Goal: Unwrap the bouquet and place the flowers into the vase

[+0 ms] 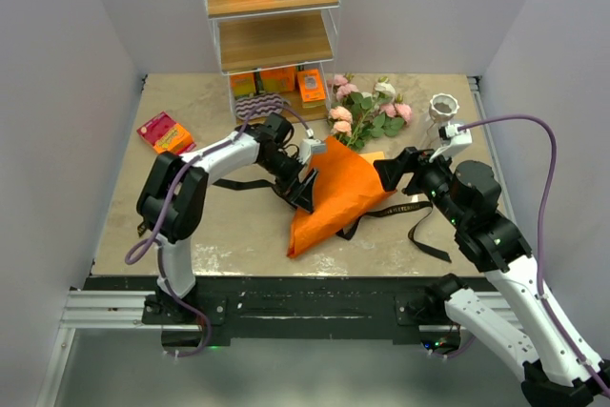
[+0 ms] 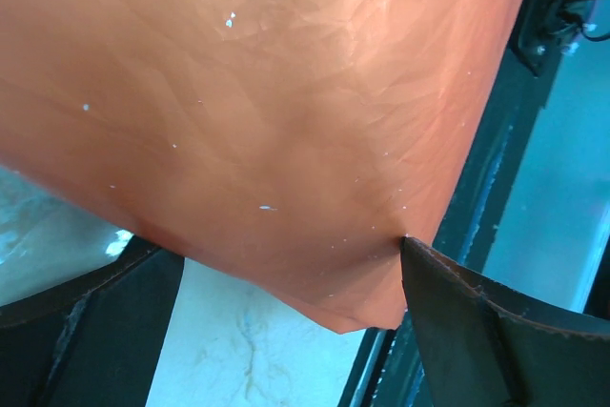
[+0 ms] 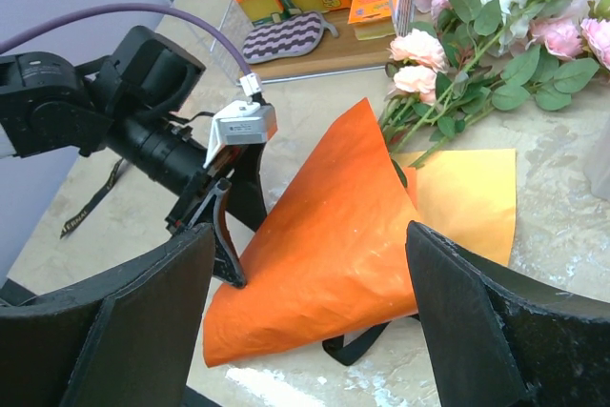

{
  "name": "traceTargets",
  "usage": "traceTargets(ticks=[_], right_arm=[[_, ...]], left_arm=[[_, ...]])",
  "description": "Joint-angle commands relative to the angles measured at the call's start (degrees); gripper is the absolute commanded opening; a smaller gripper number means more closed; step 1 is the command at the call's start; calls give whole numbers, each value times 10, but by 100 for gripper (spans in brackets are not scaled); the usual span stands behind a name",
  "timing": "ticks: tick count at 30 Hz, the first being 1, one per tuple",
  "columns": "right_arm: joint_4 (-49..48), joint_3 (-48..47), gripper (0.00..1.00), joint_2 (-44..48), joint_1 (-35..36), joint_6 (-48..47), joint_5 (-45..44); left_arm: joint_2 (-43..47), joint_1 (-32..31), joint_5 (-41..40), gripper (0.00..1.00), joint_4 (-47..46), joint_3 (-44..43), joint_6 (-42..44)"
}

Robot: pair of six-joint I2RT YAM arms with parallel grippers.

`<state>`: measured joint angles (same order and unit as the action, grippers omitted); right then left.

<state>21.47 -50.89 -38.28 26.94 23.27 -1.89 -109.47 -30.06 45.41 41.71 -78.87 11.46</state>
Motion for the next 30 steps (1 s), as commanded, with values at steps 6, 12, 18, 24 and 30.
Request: traceTargets(ticks=[6, 12, 18, 24, 30], right_arm=[[-14, -31, 84, -6, -1, -9, 10], [-19, -38, 84, -11, -1, -9, 10], [-6, -64, 84, -14, 0, -9, 9], [-3, -77, 84, -7, -1, -4, 10], [5, -92, 84, -3, -1, -2, 12]], left_arm=[[-7, 3, 81, 99, 21, -50, -21], [35, -19, 72, 99, 15, -82, -33], [36, -37, 72, 99, -2, -59, -43], [50, -65, 65, 99, -23, -59, -50], [64, -61, -25, 99, -33, -52, -50]])
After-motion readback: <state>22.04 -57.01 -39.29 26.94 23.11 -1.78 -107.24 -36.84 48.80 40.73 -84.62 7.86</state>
